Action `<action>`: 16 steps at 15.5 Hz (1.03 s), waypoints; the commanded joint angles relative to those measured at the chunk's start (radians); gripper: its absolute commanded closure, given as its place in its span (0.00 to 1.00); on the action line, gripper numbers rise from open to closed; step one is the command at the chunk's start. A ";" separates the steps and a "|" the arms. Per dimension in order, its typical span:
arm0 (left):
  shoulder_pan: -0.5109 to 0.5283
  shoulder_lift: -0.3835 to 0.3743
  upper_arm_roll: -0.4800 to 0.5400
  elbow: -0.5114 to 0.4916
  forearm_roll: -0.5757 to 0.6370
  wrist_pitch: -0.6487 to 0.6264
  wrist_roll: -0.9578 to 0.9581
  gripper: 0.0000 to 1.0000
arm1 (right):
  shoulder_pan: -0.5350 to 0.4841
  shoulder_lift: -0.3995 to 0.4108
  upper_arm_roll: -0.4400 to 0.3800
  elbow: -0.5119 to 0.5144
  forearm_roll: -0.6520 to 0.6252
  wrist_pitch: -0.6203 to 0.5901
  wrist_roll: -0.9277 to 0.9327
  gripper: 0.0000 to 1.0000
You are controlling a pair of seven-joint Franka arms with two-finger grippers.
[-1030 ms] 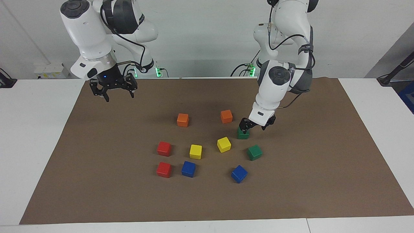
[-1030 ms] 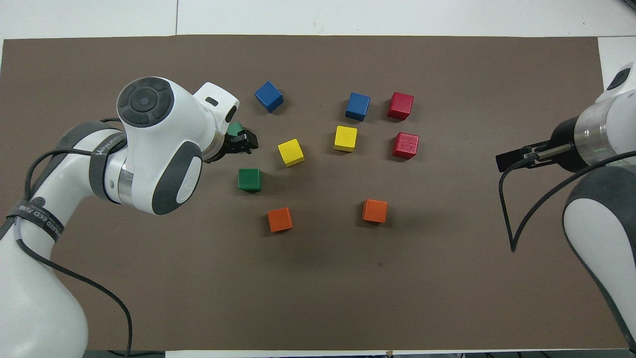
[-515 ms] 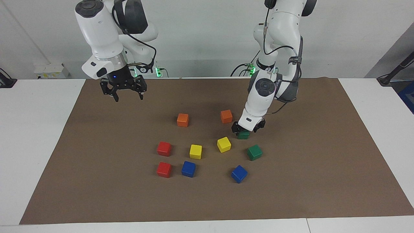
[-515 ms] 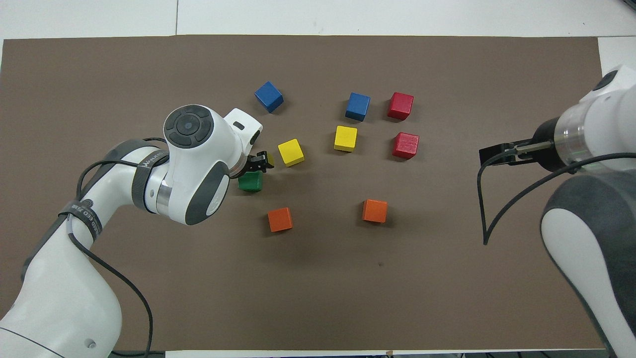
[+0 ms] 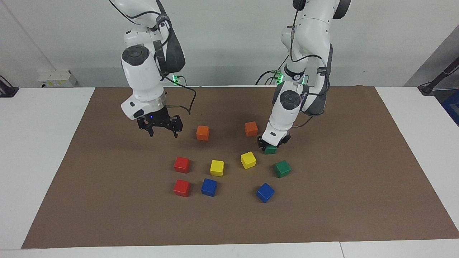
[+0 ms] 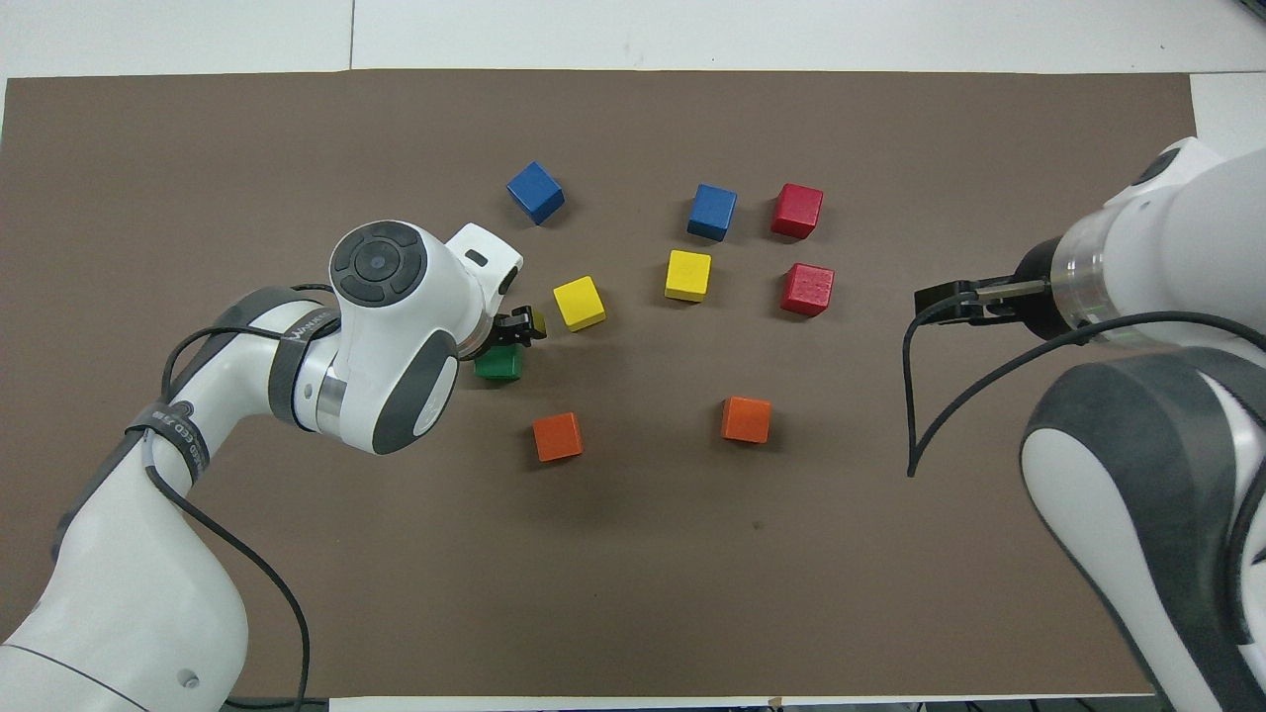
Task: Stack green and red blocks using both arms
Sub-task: 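Carry the green cube outward with the left gripper while the right gripper reaches red, then grasp the red cube with the right gripper while the left gripper sets green down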
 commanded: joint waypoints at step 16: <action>0.471 -0.032 0.021 0.054 0.020 -0.086 0.648 1.00 | 0.004 0.217 0.029 -0.002 0.002 0.210 0.133 0.00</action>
